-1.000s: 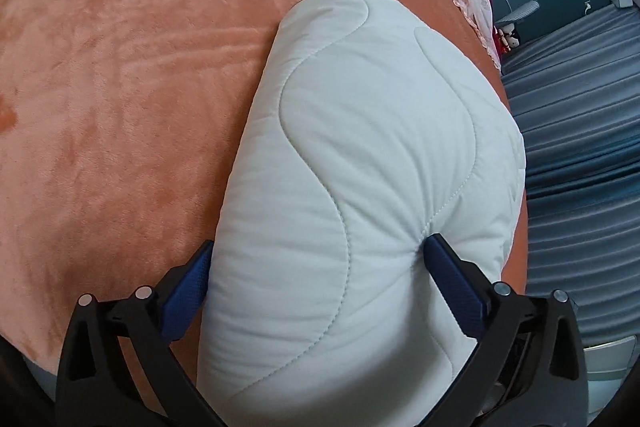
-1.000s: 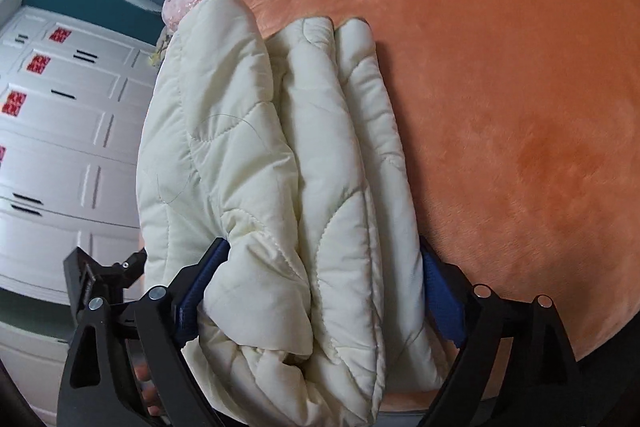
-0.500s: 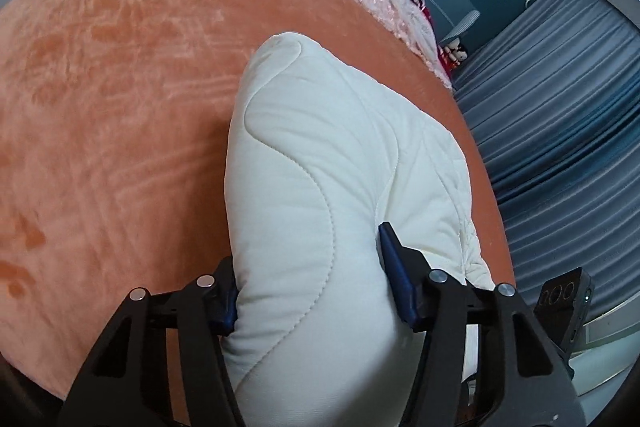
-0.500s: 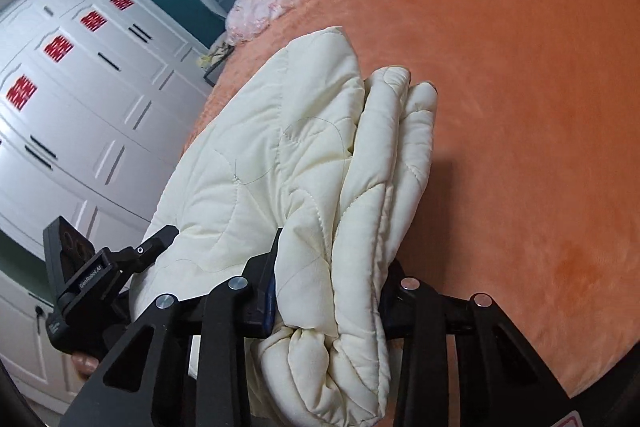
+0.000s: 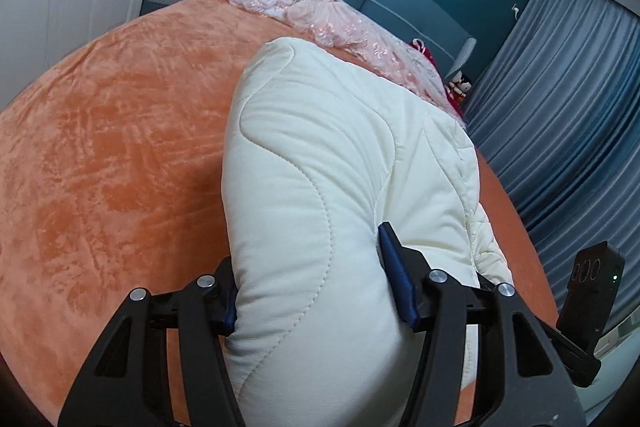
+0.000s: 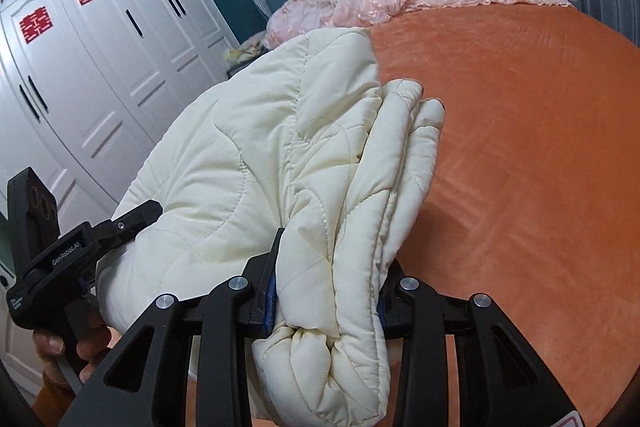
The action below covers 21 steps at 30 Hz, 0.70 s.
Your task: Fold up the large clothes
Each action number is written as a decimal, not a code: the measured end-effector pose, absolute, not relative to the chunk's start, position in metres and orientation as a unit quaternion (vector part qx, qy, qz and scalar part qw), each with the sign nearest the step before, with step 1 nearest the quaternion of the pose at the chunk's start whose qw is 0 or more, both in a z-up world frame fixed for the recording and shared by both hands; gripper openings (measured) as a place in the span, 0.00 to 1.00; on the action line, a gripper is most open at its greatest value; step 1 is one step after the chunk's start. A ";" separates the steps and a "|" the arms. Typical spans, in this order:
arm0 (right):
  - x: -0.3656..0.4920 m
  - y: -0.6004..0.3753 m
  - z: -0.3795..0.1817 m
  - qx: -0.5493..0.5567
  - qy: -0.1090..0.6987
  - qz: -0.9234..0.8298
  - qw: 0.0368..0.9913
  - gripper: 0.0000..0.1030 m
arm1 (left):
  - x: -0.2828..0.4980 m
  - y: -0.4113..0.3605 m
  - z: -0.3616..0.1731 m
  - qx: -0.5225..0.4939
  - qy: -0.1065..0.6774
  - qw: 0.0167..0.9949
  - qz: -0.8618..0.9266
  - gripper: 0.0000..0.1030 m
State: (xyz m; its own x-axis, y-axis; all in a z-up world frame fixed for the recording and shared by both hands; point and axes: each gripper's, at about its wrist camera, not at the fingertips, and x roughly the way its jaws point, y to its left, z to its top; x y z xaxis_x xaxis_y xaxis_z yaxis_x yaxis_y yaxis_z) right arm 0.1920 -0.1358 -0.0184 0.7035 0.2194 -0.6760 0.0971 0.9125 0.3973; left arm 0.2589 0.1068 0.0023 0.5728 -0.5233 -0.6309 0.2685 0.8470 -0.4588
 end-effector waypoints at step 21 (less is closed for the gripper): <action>0.148 -0.144 -0.030 0.145 0.443 0.014 0.884 0.50 | 0.222 0.139 -0.014 -0.063 0.429 0.891 -0.136 0.66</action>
